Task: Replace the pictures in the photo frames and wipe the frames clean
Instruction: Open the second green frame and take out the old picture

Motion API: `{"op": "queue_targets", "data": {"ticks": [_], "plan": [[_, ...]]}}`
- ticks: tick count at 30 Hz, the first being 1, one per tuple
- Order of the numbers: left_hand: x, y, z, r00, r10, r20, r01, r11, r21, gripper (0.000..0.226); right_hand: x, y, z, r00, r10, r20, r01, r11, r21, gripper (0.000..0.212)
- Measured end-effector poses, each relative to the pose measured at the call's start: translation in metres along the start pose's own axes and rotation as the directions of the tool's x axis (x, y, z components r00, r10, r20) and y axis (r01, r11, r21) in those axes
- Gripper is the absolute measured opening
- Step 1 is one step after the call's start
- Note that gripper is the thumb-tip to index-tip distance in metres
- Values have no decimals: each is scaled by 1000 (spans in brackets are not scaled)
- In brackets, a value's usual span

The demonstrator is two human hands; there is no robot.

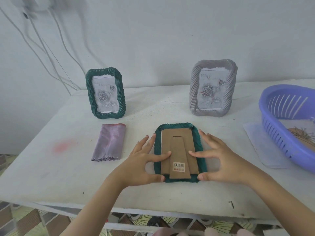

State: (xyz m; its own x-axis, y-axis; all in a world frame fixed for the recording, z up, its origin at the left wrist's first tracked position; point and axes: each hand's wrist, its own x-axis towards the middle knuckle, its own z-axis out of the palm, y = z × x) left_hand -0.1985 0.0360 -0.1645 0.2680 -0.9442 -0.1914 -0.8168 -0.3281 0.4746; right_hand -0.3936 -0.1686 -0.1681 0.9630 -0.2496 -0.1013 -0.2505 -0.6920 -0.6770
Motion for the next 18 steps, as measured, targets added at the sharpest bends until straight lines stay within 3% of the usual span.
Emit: {"op": "queue_targets", "data": {"ticks": [7,14,18], "plan": [[2,8,-9,994,105,-38,-92,964,250,58,1,-10,-6,1000,-11,8,12,996,-92,60],[5,9,-4,943,323,-84,-218,786,578,53,-1,-15,-2,991,-129,33,132,933,-334,60],[7,6,0,925,361,-122,-230,784,576,46,-2,-13,8,975,-218,-34,185,893,-410,57]]}}
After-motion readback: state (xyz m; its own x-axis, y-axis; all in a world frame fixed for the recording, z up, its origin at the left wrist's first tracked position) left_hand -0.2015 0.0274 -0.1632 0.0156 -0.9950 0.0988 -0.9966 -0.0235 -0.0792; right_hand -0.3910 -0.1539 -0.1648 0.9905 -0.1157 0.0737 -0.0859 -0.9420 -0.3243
